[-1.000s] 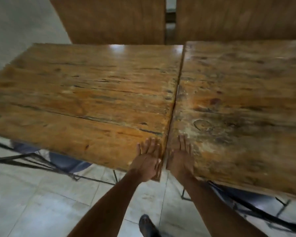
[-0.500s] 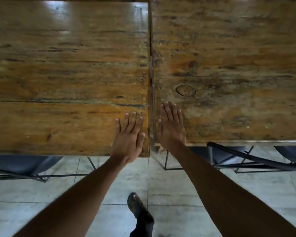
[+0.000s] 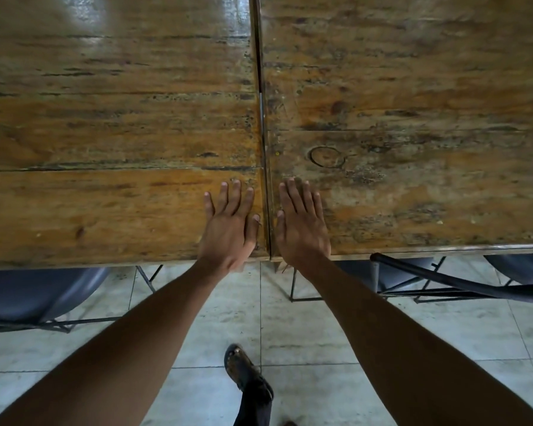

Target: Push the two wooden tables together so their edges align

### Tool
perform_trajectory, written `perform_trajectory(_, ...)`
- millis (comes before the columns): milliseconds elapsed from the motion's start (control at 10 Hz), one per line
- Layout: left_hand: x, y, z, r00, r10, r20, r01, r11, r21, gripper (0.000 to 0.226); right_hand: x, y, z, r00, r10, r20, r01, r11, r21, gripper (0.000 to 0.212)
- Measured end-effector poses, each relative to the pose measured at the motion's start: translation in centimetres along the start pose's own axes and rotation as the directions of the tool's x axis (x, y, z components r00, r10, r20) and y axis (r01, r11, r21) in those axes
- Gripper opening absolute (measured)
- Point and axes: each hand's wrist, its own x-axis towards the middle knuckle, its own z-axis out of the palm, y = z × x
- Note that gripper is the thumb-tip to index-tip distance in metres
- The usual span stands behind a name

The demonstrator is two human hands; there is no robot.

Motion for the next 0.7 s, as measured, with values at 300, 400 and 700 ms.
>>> perform_trajectory(300, -0.2, 0.2, 0.2, 1.000, -0.009, 0.025, 0.008, 0.999, 0.047, 0.063, 0.2, -0.3, -0.3, 0.999, 0.002, 0.035, -0.001, 1.000, -0.025, 0.057)
perform_trajectory(400, -0.3, 0.2, -0.2, 0.995, -0.024, 0.100, 0.022, 0.999, 0.024, 0.064, 0.3, -0.6, -1.1, 0.994, 0.012, 0.107, -0.007, 0.999, -0.046, 0.057)
perform_trajectory(700, -0.8, 2.3, -7.3, 0.926, 0.000, 0.377, 0.007, 1.000, -0.016, 0.072, 2.2, -3.5, -6.4, 0.911, 0.081, 0.404, 0.038, 0.960, -0.278, 0.064)
